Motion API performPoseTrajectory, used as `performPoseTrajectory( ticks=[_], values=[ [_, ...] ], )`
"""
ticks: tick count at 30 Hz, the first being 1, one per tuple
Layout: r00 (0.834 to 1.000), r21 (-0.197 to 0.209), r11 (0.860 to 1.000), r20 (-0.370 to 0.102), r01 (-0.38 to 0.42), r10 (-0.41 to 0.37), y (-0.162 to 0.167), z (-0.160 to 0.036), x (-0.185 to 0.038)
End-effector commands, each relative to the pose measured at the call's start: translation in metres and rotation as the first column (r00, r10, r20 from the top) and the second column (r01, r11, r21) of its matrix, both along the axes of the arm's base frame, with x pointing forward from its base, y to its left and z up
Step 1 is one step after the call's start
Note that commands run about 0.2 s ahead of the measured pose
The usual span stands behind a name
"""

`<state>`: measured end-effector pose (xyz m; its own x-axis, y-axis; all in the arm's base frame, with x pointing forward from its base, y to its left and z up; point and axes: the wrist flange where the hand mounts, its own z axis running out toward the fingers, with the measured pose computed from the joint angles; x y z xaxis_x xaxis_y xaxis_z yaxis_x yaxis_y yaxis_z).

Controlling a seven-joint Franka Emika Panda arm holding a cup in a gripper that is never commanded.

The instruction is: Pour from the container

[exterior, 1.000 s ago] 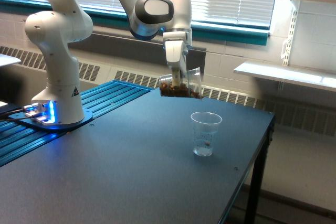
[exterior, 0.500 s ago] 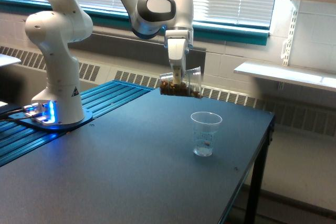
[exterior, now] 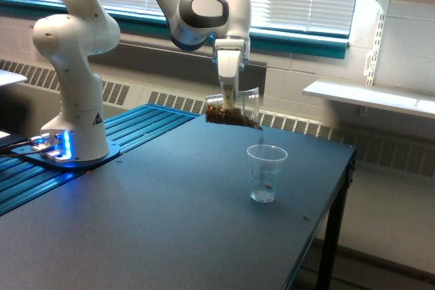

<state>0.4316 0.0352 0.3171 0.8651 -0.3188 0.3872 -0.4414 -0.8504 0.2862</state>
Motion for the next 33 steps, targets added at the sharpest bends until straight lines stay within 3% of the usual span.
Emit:
performPoseTrajectory(
  ticks=[1, 19, 20, 21, 23, 29, 33],
  values=[
    [1.000, -0.018, 1.000, -0.013, -0.014, 0.013, 0.007, -0.005, -0.002],
    [0.999, -0.041, 0.999, -0.031, -0.023, 0.022, 0.022, -0.012, -0.001],
    [1.000, -0.040, 0.999, -0.025, -0.017, 0.016, 0.020, -0.008, 0.002],
    [0.998, -0.049, 0.998, -0.064, -0.034, 0.030, 0.000, 0.012, 0.019],
    [0.994, -0.059, 0.998, -0.100, -0.037, 0.031, -0.002, 0.012, 0.020],
    [0.998, -0.070, 0.997, -0.049, -0.031, 0.028, 0.004, 0.031, 0.039],
    [0.998, -0.073, 0.997, -0.056, -0.028, 0.024, 0.005, 0.028, 0.037]
  ],
)
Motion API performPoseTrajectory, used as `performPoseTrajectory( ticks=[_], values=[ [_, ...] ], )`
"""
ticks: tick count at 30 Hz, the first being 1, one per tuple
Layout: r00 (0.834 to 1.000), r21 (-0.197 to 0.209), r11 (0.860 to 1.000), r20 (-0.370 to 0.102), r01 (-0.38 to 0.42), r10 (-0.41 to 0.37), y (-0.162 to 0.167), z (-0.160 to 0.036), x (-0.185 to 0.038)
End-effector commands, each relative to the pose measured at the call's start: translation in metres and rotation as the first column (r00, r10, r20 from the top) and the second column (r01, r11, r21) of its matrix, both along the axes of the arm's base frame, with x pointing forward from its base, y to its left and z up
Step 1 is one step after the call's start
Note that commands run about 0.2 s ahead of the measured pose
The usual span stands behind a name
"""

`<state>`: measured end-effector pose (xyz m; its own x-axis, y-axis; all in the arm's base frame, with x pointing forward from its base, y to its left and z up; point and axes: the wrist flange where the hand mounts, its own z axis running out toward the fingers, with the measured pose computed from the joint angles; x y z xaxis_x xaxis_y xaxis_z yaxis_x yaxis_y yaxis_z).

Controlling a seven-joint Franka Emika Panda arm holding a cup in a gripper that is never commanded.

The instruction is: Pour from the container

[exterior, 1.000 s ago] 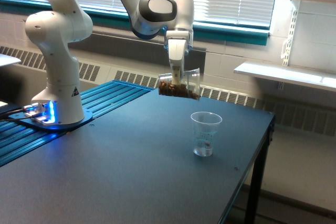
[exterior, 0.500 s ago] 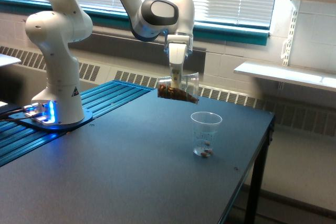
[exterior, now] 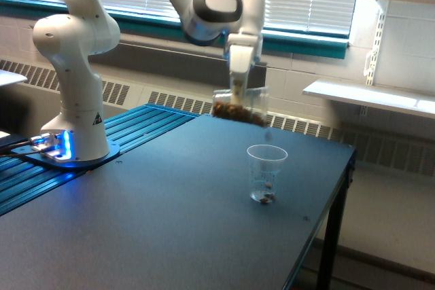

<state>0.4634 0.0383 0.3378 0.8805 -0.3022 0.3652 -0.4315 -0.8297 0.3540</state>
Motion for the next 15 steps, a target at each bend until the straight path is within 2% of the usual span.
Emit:
performPoseTrajectory(
  ticks=[1, 15],
  values=[
    [0.999, -0.017, 0.999, -0.013, -0.033, 0.032, 0.0024, 0.0065, 0.0053],
    [0.999, -0.037, 0.998, -0.028, -0.041, 0.040, 0.0028, 0.0058, 0.0038]
  ],
)
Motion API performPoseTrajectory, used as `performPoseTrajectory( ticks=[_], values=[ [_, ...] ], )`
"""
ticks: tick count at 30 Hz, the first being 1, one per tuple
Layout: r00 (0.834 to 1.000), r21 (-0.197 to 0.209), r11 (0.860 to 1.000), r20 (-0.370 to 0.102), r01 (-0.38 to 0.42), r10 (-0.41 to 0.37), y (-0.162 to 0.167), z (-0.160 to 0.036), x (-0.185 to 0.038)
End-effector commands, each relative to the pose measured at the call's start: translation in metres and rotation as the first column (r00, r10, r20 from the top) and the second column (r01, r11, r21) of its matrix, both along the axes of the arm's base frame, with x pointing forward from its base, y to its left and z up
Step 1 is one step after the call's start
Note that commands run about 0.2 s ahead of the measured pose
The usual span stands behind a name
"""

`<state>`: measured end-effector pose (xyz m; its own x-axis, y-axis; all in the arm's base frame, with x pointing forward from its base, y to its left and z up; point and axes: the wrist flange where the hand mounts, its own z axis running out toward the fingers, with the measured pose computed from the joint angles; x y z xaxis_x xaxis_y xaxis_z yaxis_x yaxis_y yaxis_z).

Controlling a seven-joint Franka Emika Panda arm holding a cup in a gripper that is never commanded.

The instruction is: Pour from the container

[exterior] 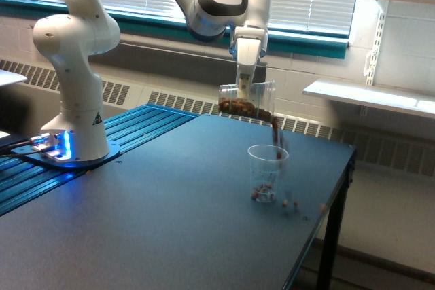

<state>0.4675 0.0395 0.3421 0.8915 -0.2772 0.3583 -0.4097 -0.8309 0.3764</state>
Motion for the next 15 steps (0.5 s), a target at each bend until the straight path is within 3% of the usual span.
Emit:
performPoseTrajectory(
  ticks=[1, 15],
  values=[
    [1.000, -0.019, 1.000, -0.014, -0.021, 0.021, 0.0015, 0.0015, -0.0005],
    [0.999, -0.042, 0.999, -0.034, -0.035, 0.034, 0.0012, -0.0011, -0.0066]
  ],
)
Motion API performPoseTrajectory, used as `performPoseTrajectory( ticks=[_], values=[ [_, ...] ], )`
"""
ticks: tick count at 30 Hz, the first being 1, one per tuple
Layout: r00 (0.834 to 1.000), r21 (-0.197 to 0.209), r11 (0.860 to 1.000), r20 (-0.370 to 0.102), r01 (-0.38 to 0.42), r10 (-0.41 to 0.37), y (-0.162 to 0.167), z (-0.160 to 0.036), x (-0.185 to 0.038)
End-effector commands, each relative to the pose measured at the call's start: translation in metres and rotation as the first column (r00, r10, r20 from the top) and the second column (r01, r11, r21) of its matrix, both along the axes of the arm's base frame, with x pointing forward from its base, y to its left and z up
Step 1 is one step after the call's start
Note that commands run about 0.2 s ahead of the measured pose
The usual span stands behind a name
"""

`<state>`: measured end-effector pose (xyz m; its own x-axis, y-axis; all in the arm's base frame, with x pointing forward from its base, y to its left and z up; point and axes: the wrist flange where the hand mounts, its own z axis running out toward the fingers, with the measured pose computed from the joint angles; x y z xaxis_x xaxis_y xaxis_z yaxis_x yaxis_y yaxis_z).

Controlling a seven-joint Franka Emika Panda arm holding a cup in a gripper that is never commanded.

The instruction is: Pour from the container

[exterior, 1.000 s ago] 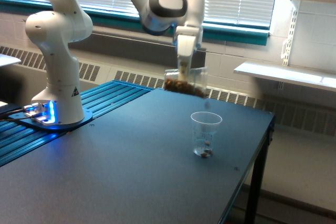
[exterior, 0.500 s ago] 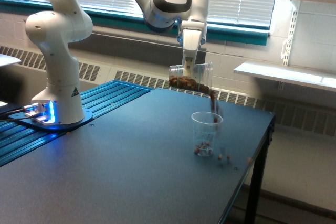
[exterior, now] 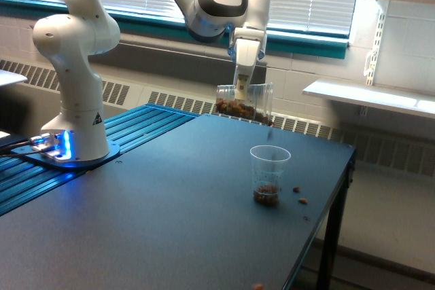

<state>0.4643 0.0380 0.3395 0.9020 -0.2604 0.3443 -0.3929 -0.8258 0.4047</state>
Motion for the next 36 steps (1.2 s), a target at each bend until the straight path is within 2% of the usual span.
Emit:
performPoseTrajectory(
  ticks=[1, 8, 10, 17, 36],
  values=[
    [1.000, -0.021, 0.999, -0.013, -0.027, 0.027, 0.003, 0.001, -0.004],
    [0.999, -0.033, 0.998, -0.025, -0.044, 0.043, 0.007, -0.002, -0.007],
    [0.999, -0.035, 0.998, -0.027, -0.048, 0.047, 0.004, 0.005, -0.003],
    [0.998, -0.043, 0.998, -0.028, -0.055, 0.054, 0.008, 0.008, 0.001],
    [0.995, -0.061, 0.995, -0.066, -0.077, 0.073, 0.014, 0.002, -0.002]
  ],
)
